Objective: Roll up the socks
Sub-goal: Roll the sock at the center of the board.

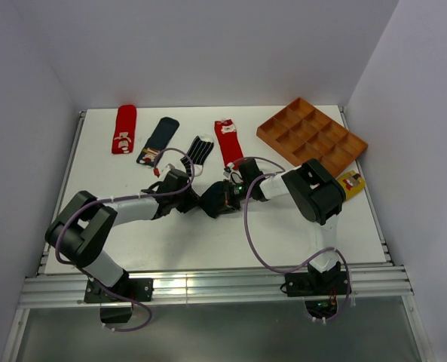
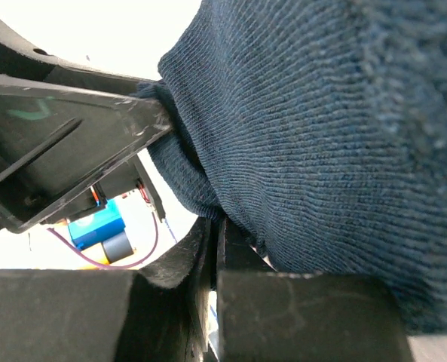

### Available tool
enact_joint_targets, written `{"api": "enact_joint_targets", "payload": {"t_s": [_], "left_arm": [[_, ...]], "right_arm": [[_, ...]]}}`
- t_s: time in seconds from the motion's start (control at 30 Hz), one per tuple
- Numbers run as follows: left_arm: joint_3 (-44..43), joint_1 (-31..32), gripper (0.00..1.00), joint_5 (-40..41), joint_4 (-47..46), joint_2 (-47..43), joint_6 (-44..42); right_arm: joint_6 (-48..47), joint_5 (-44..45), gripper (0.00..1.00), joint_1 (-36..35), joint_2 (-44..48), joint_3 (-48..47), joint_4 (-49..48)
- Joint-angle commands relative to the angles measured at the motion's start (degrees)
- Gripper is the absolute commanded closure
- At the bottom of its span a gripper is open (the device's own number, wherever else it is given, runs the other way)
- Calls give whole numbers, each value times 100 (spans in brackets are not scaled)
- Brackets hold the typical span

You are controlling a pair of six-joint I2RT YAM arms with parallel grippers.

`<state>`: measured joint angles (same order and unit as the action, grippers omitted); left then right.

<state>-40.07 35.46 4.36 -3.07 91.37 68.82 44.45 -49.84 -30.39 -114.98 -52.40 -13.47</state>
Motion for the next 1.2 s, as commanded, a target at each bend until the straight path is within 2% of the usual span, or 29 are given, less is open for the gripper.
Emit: {"api": "enact_joint_targets", "payload": {"t_s": [0.0,0.17,0.27,0.3,0.43,0.63,0.73,0.87,1.17], "left_arm": [[-26,4,66,47,518,205,-52],[-255,4,85,65,781,434,-245],[-430,4,93,100,983,513,-394],[-535,4,94,109,1114,530,-448],[-730,13,95,91,1379,618,-615],[-905,13,96,91,1634,654,-764],[-1002,13,96,74,1765,680,-835],[-1064,13,96,56,1810,689,-861],[-1055,22,96,-23,1757,680,-896]], "right_arm": [[-94,370,99,77,-148,116,125],[-444,598,94,69,45,107,459],[-760,809,84,69,344,116,732],[-858,897,79,69,449,142,793],[-1385,1415,70,-10,1282,160,1258],[-1921,2575,69,-353,2452,388,1225],[-2361,3102,69,-738,2743,406,1128],[-2730,3665,69,-1319,2797,476,838],[-2748,3885,70,-1549,2287,521,442]]}}
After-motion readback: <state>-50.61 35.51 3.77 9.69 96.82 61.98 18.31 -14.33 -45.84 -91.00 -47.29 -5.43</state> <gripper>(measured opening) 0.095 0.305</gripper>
